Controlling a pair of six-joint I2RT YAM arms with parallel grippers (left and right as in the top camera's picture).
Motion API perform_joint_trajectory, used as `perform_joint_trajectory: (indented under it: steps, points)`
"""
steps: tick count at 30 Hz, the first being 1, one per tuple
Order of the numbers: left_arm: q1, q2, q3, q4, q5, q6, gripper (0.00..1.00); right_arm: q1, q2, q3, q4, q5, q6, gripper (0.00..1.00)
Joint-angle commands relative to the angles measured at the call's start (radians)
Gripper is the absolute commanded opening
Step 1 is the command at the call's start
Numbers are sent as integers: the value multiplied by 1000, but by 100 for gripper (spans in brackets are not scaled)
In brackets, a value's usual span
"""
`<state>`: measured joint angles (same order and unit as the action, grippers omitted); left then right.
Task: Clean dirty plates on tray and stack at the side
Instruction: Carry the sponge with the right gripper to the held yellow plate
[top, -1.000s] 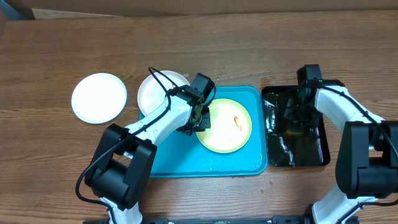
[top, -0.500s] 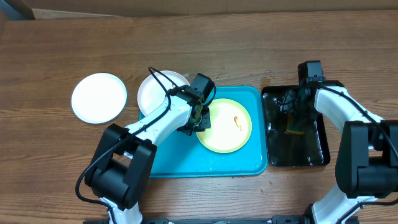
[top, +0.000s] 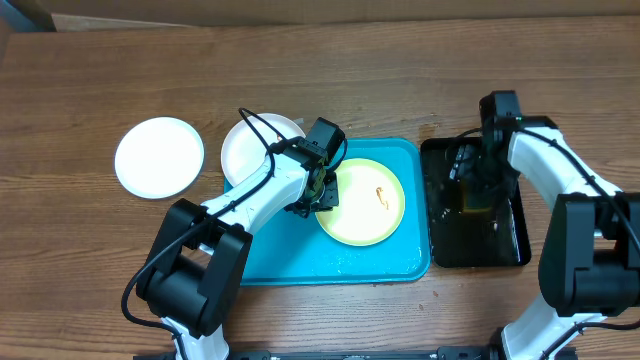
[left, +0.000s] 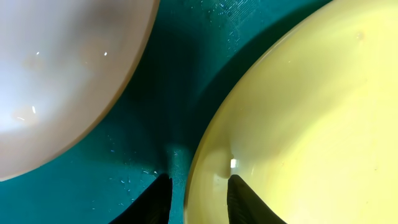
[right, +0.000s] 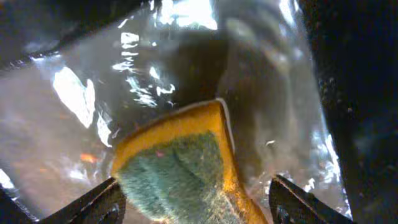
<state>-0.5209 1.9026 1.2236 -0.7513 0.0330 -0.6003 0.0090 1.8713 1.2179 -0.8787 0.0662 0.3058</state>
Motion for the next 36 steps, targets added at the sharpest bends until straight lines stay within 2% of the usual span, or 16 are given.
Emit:
perform_joint_trajectory:
  steps: [1,10,12,15,17,20,22,24,25,27,32,33,34,36]
  points:
    - [3,7,-11,0,0,-5,32,2,3,29,-32,5,1,60]
    - [3,7,-11,-4,0,-5,32,2,3,-28,-19,4,1,60]
    - [3,7,-11,-4,0,-5,31,2,3,-34,-16,3,1,54]
    - [3,7,-11,-3,0,-5,32,2,3,-34,-17,3,1,35]
    - [3,7,-11,-3,0,-5,34,2,3,-34,-20,0,1,31]
    - [3,7,-11,-2,0,-5,39,2,3,-35,-32,-1,1,30]
    - [3,7,-11,2,0,-5,44,2,3,-35,-36,-1,1,21]
    - [3,7,-11,5,0,-5,46,2,3,-35,-40,-1,1,7]
    - [3,7,-11,5,0,-5,47,2,3,-35,-43,0,1,4]
    - [3,7,-11,5,0,-5,47,2,3,-35,-50,-2,2,4]
    - [3,7,-11,5,-11,-6,39,2,3,-35,-58,-26,2,4]
    - [3,7,-11,4,-11,-6,36,2,3,-35,-58,-26,2,4]
    - [3,7,-11,3,-11,-6,25,2,3,-35,-58,-26,2,4]
    - [3,7,-11,3,-12,-6,23,2,3,-35,-53,-26,2,4]
